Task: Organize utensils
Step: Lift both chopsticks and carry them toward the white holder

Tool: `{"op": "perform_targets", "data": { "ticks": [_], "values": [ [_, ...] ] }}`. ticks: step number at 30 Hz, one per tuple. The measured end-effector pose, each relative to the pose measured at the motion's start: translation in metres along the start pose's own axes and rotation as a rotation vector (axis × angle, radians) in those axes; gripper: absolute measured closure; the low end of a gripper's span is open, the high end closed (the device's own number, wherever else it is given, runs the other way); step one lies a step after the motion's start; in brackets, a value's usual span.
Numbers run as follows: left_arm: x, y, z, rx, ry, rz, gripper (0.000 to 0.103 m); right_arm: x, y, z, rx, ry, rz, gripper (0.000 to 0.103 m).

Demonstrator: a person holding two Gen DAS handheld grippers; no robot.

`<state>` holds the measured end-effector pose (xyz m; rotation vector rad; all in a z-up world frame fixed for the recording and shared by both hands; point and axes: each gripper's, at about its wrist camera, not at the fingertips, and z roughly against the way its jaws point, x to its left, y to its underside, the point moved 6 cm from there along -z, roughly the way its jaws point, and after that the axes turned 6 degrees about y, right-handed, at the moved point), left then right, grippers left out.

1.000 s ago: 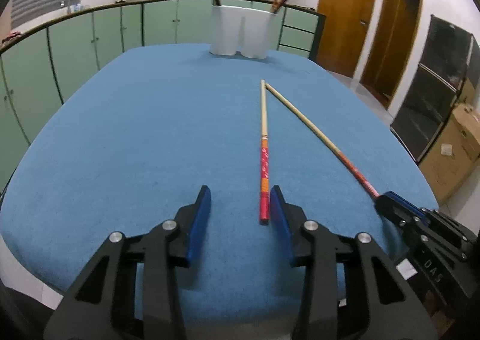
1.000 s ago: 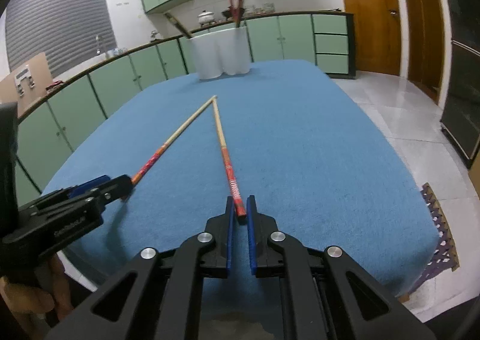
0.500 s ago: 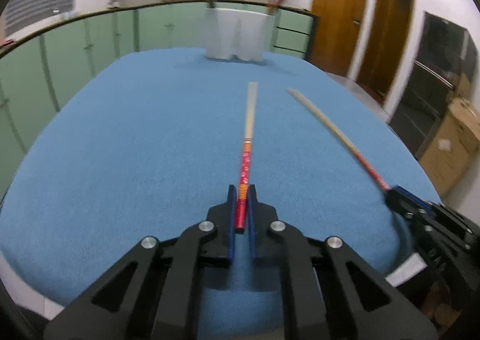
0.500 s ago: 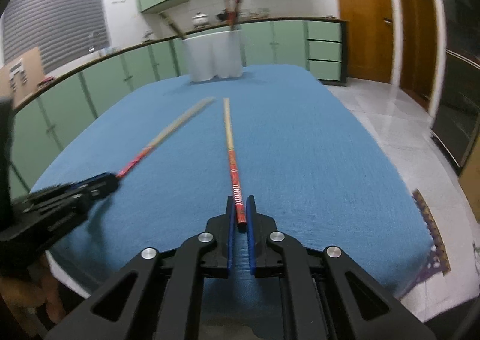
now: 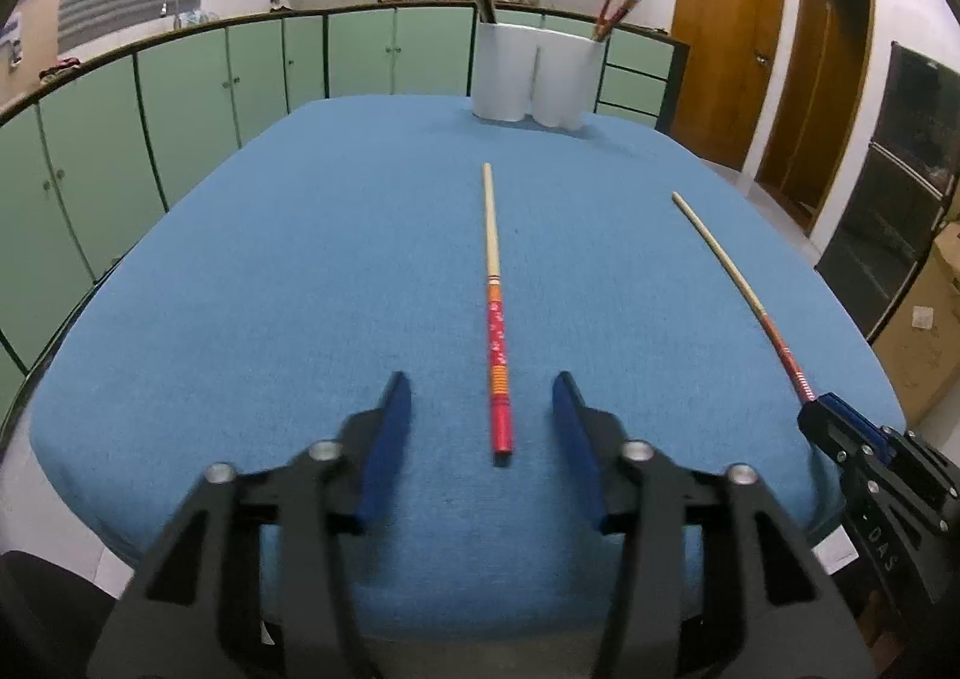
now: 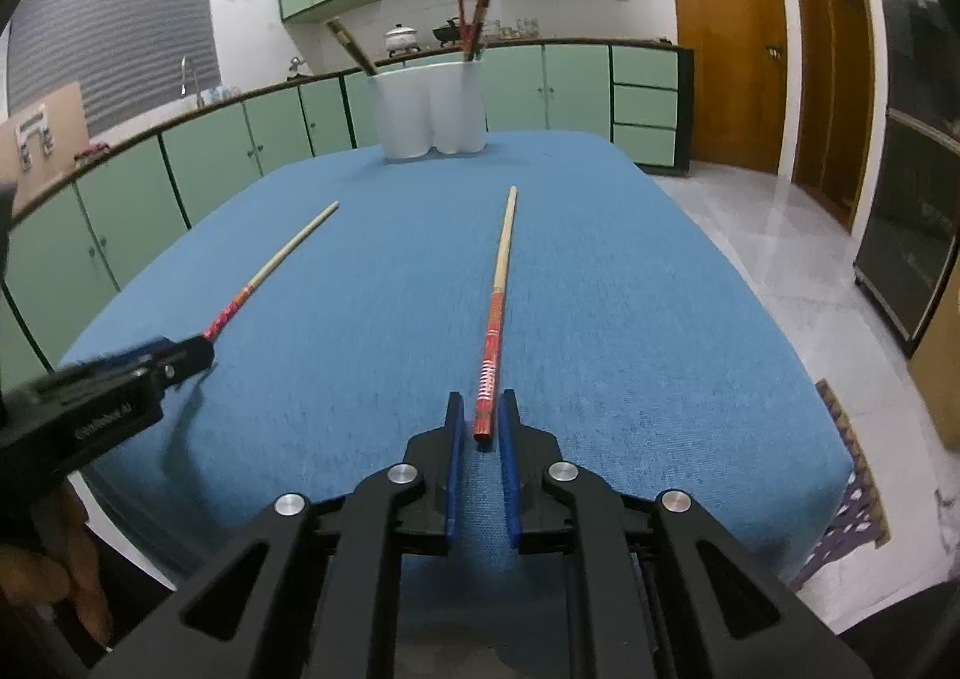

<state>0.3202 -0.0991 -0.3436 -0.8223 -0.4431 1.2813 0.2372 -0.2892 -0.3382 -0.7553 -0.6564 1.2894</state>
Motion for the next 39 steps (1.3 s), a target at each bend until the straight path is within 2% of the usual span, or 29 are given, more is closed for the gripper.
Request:
{"op": "perform_targets", "data": {
  "ticks": [1,2,3,4,5,10,21,28,31,37,39],
  "values": [
    [0.0,0.0,-0.001,0.004,0.002,-0.006,0.058,0.0,-0.001,-0.001,0.0,-0.001,0.004,0.091],
    [0.0,0.0,-0.002,0.002,0.016,-0.01,0.064,0.0,-0.002,-0.002,0.004,-0.004,0.005,0.092],
    [0.0,-0.001,-0.002,0.007,0.028,-0.013,0.082,-0.001,-0.003,-0.002,0.009,-0.01,0.002,0.093],
    [0.0,-0.002,-0.003,0.01,0.038,-0.014,0.093,-0.002,-0.005,-0.002,0.014,-0.014,0.0,0.096],
    [0.001,-0.003,-0.002,0.018,0.054,-0.009,0.098,-0.003,-0.006,-0.001,0.014,-0.017,-0.003,0.096],
    [0.001,-0.015,0.018,-0.009,0.087,0.013,0.098,-0.006,-0.028,0.025,-0.041,-0.045,-0.03,0.096],
    [-0.003,-0.08,0.089,-0.156,0.122,-0.012,0.098,-0.004,-0.1,0.078,-0.158,-0.078,-0.005,0.096],
    [-0.007,-0.12,0.104,-0.209,0.121,-0.053,0.098,0.001,-0.14,0.076,-0.158,-0.099,0.051,0.097],
    [-0.007,-0.123,0.104,-0.215,0.121,-0.048,0.098,-0.01,-0.128,0.064,-0.139,-0.106,0.018,0.095],
    [-0.008,-0.117,0.098,-0.202,0.13,-0.05,0.098,-0.005,-0.027,0.037,-0.005,-0.103,-0.005,0.087],
    [-0.006,-0.119,0.099,-0.205,0.133,-0.05,0.098,-0.004,-0.005,0.032,0.034,-0.097,-0.016,0.086]
  ]
}}
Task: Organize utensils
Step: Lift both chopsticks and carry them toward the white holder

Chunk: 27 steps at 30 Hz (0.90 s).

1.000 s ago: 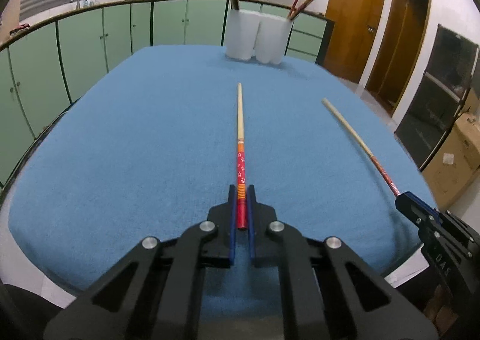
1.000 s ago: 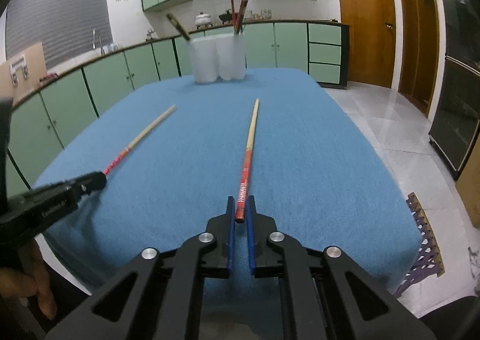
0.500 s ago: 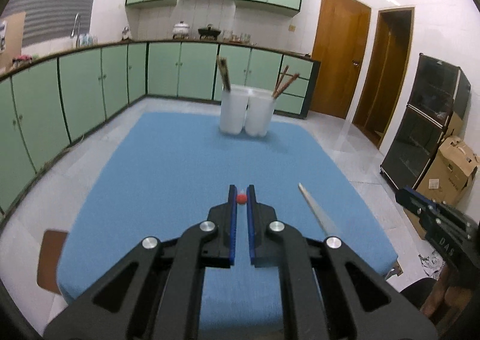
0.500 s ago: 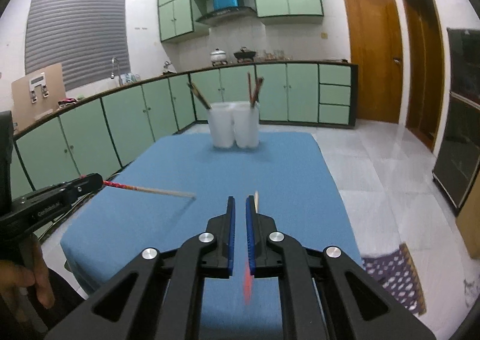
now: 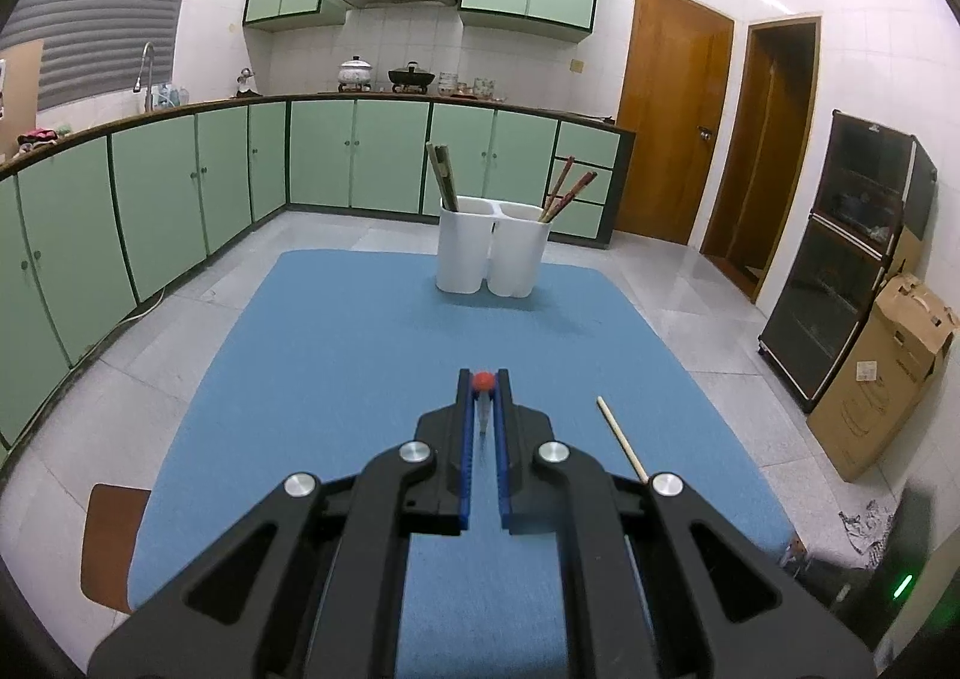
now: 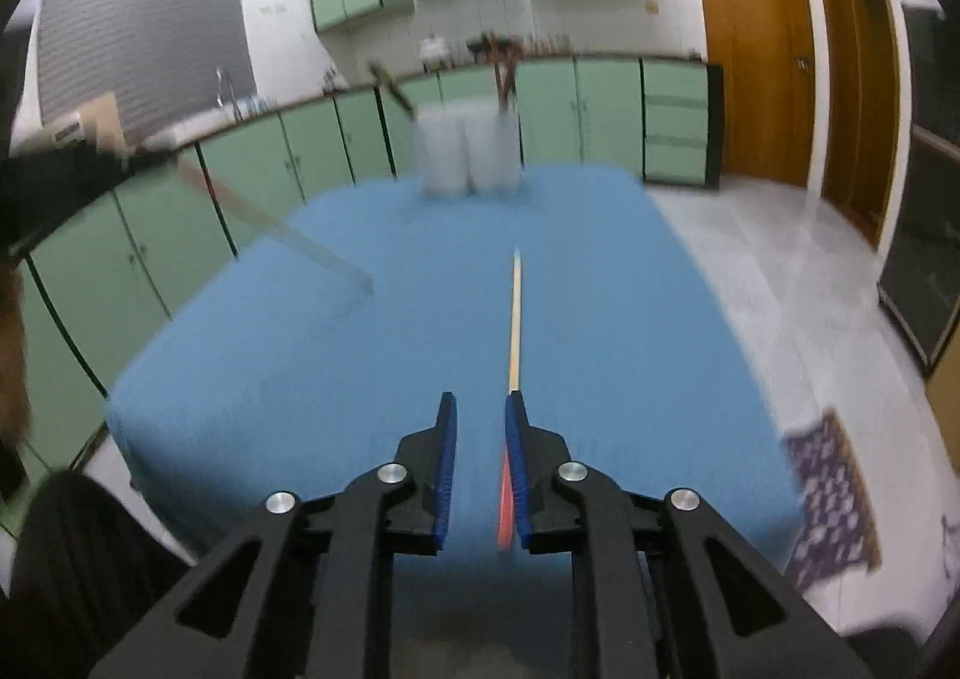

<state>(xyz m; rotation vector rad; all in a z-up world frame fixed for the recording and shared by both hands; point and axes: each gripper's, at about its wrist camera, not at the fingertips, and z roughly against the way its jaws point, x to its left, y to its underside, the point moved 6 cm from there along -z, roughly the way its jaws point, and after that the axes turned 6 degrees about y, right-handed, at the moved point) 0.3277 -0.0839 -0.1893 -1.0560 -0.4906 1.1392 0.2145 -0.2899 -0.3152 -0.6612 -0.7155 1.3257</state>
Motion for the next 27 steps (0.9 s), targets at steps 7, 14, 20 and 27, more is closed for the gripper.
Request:
{"op": "perform_targets", "data": {
  "ticks": [7,14,20,27],
  "values": [
    [0.004,-0.006,-0.001,-0.003,0.002,0.001,0.098,-0.002,0.021,-0.012,0.062,0.013,0.0,0.085],
    [0.005,-0.004,0.0,-0.001,0.002,0.001,0.098,-0.002,0.02,-0.015,0.076,0.021,0.002,0.086],
    [0.005,-0.003,0.0,-0.001,0.001,-0.004,0.098,-0.009,0.004,-0.001,0.024,0.019,-0.021,0.097],
    [0.008,-0.007,0.001,-0.001,0.0,-0.011,0.098,-0.017,-0.058,0.037,-0.11,0.001,-0.043,0.097]
  ]
}}
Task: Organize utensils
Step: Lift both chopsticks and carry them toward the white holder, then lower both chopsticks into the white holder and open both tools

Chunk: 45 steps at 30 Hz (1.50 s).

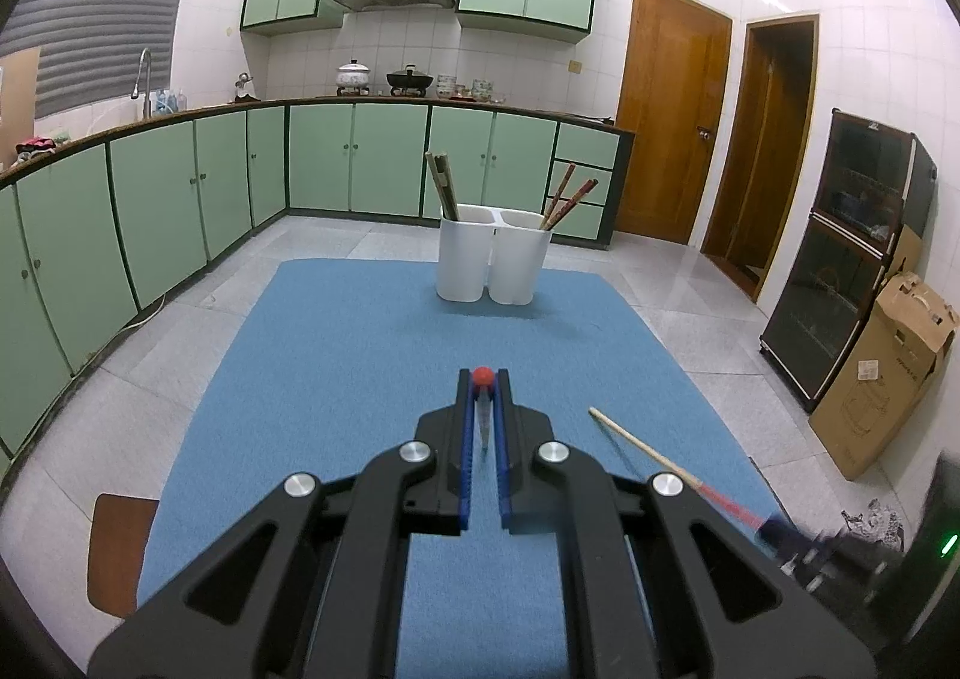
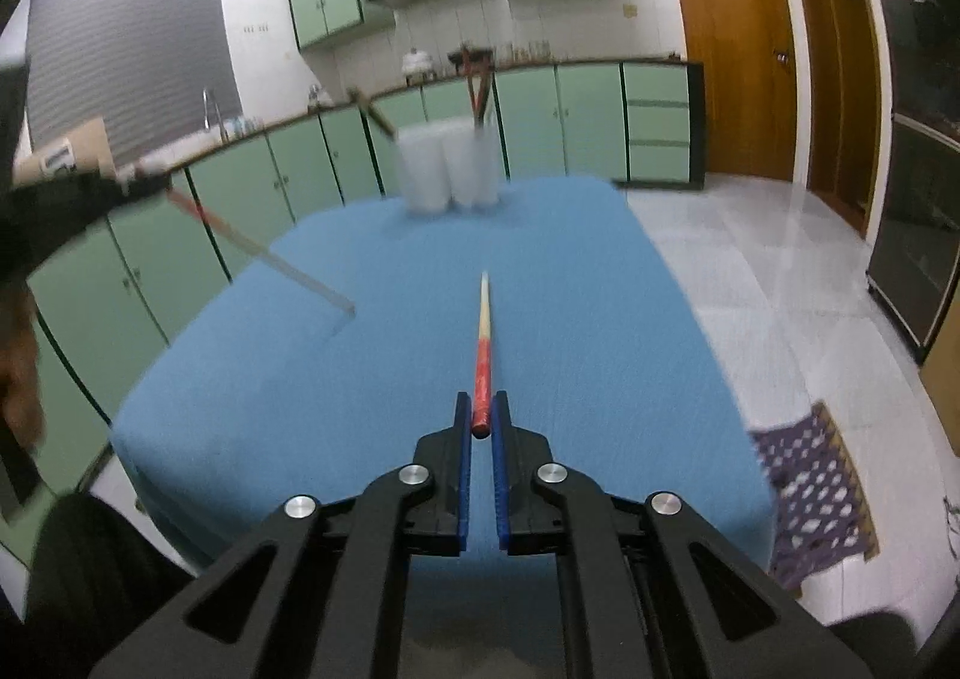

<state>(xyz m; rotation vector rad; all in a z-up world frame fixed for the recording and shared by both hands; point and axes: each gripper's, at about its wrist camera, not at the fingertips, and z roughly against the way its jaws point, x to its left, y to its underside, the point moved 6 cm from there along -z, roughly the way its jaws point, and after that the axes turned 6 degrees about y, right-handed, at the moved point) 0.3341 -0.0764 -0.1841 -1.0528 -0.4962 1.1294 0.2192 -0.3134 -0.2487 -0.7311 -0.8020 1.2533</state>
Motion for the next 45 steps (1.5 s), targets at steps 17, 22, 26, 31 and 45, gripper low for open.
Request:
{"op": "perform_targets", "data": {
  "ticks": [17,22,26,31,45],
  "values": [
    [0.005,-0.02,-0.006,0.034,0.017,-0.007,0.098,0.033,-0.15,-0.025,-0.052,-0.05,0.181,0.097],
    [0.004,-0.029,-0.005,0.034,0.018,-0.022,0.098,0.038,-0.165,-0.031,-0.039,-0.061,0.206,0.097],
    [0.002,-0.035,-0.006,0.032,0.023,-0.032,0.098,0.042,-0.175,-0.033,-0.03,-0.074,0.221,0.097],
    [-0.001,-0.052,-0.013,0.033,0.03,-0.046,0.098,0.049,-0.194,-0.033,-0.032,-0.088,0.243,0.097],
    [-0.008,-0.128,-0.039,-0.001,0.045,-0.082,0.098,0.071,-0.27,-0.043,-0.077,-0.106,0.278,0.097]
  ]
}}
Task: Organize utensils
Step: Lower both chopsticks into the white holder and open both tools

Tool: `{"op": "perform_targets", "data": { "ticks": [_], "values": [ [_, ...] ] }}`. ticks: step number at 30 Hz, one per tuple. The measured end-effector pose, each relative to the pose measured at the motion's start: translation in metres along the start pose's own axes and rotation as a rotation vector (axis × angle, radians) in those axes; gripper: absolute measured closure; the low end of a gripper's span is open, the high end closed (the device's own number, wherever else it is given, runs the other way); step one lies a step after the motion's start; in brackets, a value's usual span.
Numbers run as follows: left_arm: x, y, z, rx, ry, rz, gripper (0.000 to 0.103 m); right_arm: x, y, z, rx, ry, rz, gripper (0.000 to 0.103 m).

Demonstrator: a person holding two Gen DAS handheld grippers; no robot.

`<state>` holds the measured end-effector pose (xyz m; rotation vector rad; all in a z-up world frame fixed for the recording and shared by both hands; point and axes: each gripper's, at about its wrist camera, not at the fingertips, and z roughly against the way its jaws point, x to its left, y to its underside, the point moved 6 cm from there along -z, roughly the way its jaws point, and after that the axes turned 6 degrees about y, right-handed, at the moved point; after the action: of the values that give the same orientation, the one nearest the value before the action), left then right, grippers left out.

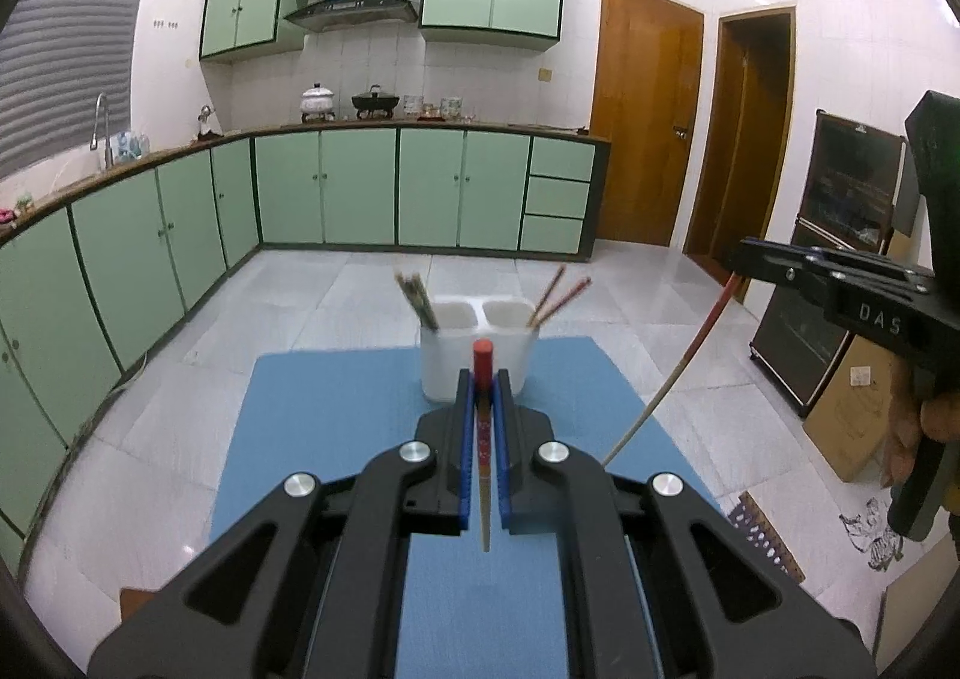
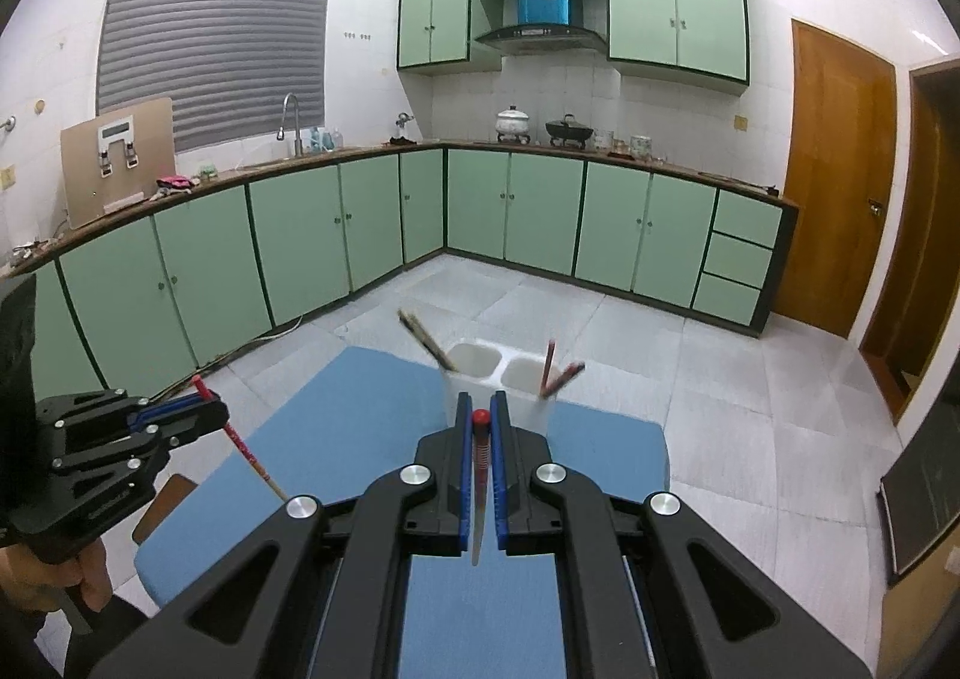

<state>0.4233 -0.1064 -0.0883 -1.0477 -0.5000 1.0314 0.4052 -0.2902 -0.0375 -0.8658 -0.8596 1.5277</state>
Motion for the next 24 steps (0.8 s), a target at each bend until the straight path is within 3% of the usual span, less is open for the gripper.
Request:
{"op": "perform_targets", "data": {
  "ticks": [17,24],
  "values": [
    [0.017,-0.143,-0.07,-0.143,-0.004,-0.008,0.098,-0.009,-0.121,-0.07,-0.088,0.026,0.003,0.097],
    [0.023,-0.164,-0.125,-0.179,-0.017,-0.022,0.098,-0.022,-0.134,-0.129,-0.082,0.057,0.003,0.097]
  ]
}}
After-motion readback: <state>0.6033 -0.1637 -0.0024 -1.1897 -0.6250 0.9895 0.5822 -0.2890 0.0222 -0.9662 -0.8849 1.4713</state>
